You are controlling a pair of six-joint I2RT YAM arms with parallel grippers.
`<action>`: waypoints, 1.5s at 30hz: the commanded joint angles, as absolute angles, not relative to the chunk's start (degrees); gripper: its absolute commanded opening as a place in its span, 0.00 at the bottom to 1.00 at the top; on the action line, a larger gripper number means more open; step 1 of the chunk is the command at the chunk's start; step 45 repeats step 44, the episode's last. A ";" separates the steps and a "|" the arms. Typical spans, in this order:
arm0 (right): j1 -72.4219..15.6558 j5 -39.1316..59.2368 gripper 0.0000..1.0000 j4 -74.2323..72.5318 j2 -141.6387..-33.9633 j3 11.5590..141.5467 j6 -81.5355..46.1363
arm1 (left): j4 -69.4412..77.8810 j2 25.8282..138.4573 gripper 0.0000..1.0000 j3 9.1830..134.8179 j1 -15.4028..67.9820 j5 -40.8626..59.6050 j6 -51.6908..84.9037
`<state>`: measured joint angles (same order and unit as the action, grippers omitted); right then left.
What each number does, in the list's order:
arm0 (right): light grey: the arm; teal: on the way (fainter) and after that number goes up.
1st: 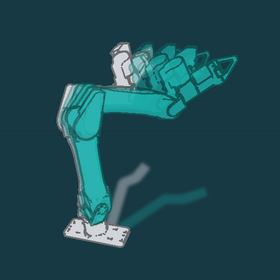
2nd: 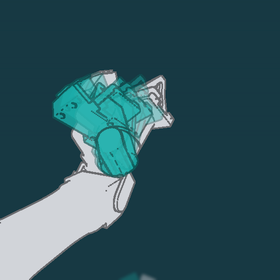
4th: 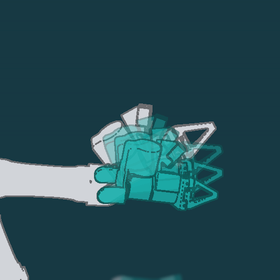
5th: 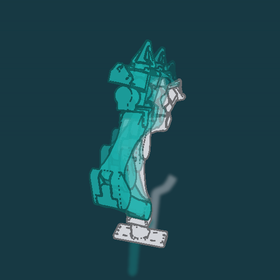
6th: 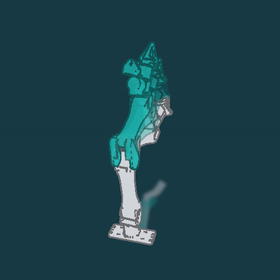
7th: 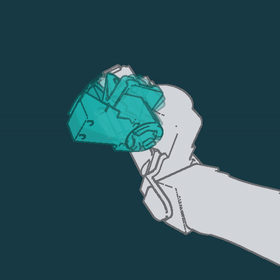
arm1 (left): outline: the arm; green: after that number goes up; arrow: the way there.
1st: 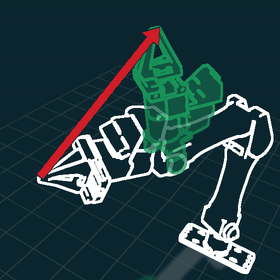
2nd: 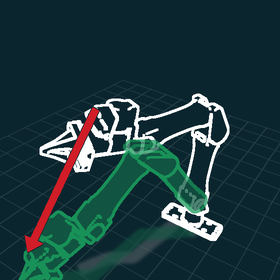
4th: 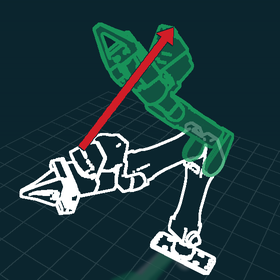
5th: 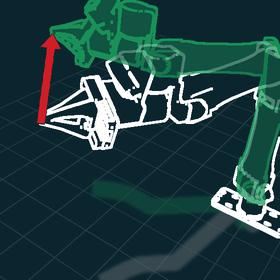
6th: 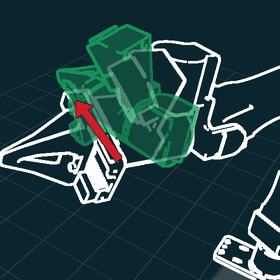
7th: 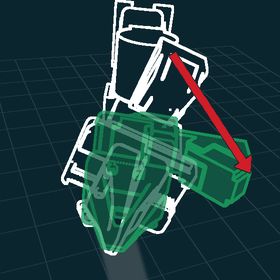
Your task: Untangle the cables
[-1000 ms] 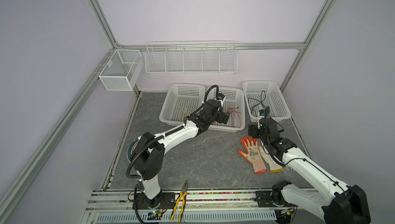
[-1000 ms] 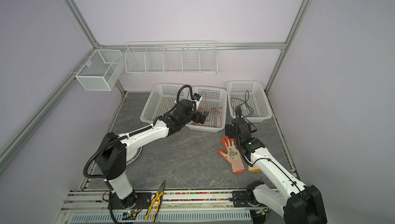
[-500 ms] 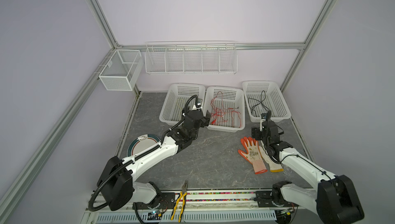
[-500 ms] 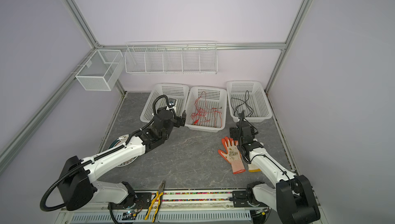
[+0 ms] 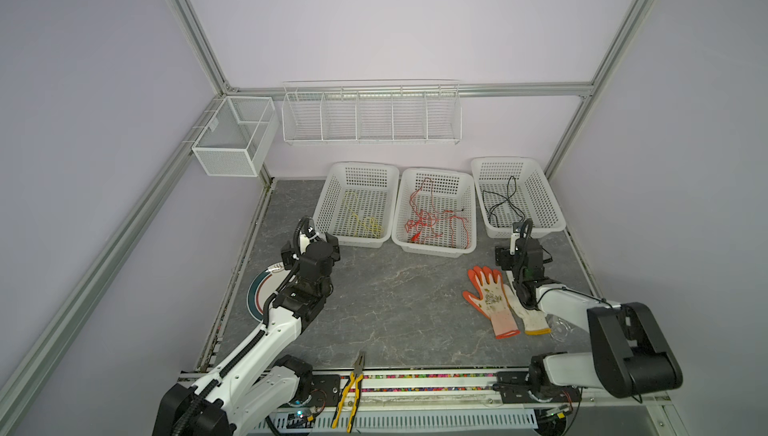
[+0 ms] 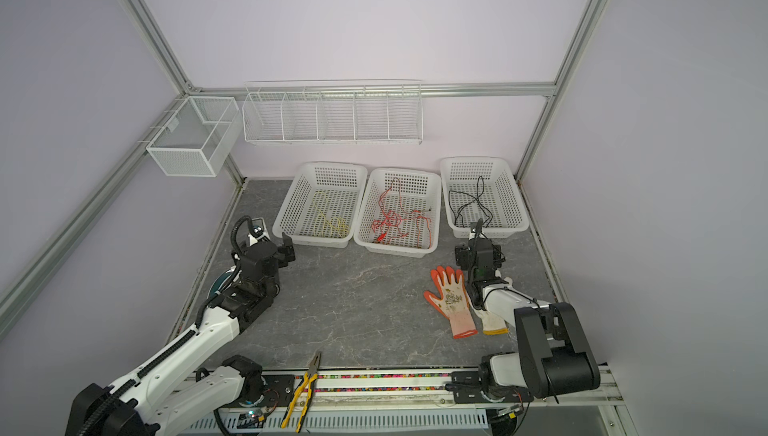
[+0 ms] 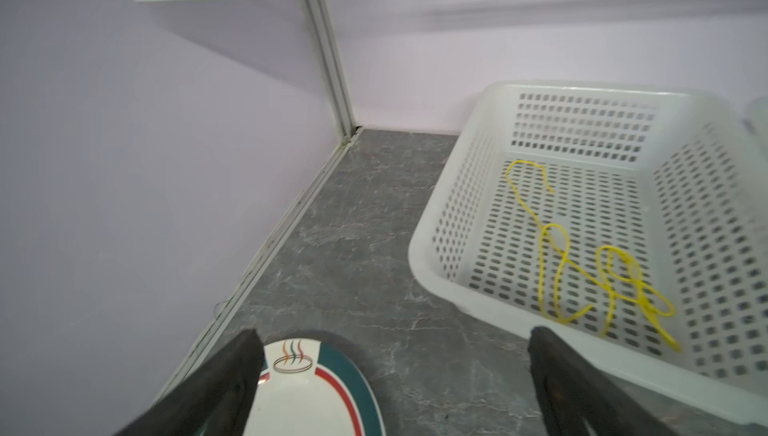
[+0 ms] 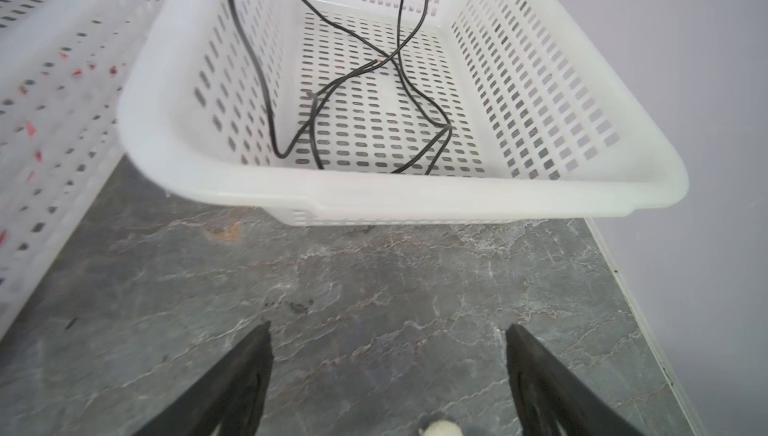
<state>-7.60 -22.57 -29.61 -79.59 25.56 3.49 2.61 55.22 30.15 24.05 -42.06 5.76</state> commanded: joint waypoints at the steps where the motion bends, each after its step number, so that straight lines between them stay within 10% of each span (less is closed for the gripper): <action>1: -5.66 -16.59 0.89 -39.71 -81.06 24.43 4.38 | 7.18 56.33 0.99 27.07 20.43 -42.49 7.28; 25: -0.86 -6.57 0.89 -49.48 -87.60 22.06 2.02 | 71.75 92.14 1.00 15.18 9.57 -28.11 -2.26; 45: -0.30 -5.54 0.89 -49.00 -87.64 22.32 1.85 | 54.57 89.51 0.99 21.83 7.03 -26.77 1.62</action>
